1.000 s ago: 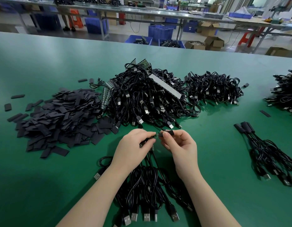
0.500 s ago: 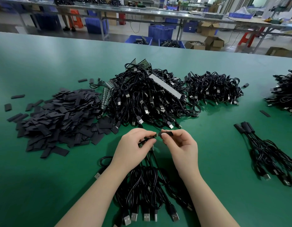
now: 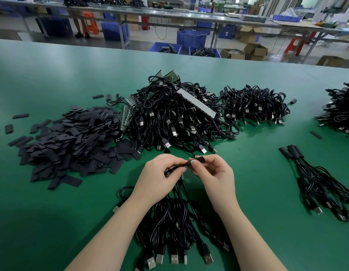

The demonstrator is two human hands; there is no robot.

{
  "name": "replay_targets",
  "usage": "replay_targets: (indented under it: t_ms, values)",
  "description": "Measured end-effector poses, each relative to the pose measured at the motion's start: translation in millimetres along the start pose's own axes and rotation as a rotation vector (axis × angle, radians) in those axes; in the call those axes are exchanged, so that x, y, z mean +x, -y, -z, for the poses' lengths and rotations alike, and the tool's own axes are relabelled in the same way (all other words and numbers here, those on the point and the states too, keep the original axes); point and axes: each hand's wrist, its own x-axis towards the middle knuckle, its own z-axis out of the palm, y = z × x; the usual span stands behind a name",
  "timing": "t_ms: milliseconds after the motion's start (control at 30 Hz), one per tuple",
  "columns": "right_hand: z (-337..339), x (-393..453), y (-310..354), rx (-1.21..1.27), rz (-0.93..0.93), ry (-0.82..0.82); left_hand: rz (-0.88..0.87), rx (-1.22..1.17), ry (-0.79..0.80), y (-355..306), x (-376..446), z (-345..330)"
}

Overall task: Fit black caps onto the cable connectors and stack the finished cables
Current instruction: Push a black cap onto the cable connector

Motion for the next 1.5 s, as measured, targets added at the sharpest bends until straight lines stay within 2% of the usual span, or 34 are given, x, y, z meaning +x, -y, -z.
replay_targets:
  t_ms: [133,300,533,667,867,1133,1300,1500]
  values:
    - [1,1,-1,0.063,-0.070,0.033,0.006,-0.027,-0.003,-1,0,1]
    - [-2,-2,-2,0.039,-0.061,0.090,0.068,-0.080,-0.029,-9,-3,4]
    - [-7,-4,-1,0.168,-0.102,0.039,0.042,0.169,-0.169,-18,-6,7]
    - [-6,-3,-3,0.213,-0.121,-0.001,-0.020,0.166,-0.052,-16,-4,9]
    - [-7,-3,-4,0.190,-0.121,0.018,-0.118,0.230,-0.123,-16,-4,6]
    - [-6,-3,-3,0.155,-0.107,0.046,-0.116,0.225,-0.069,-18,-4,6]
    - [-7,-5,-5,0.205,-0.122,0.000,-0.119,0.224,-0.100,-17,-5,4]
    - [-7,-5,-5,0.204,-0.133,0.020,-0.145,0.179,-0.128,-18,-7,3]
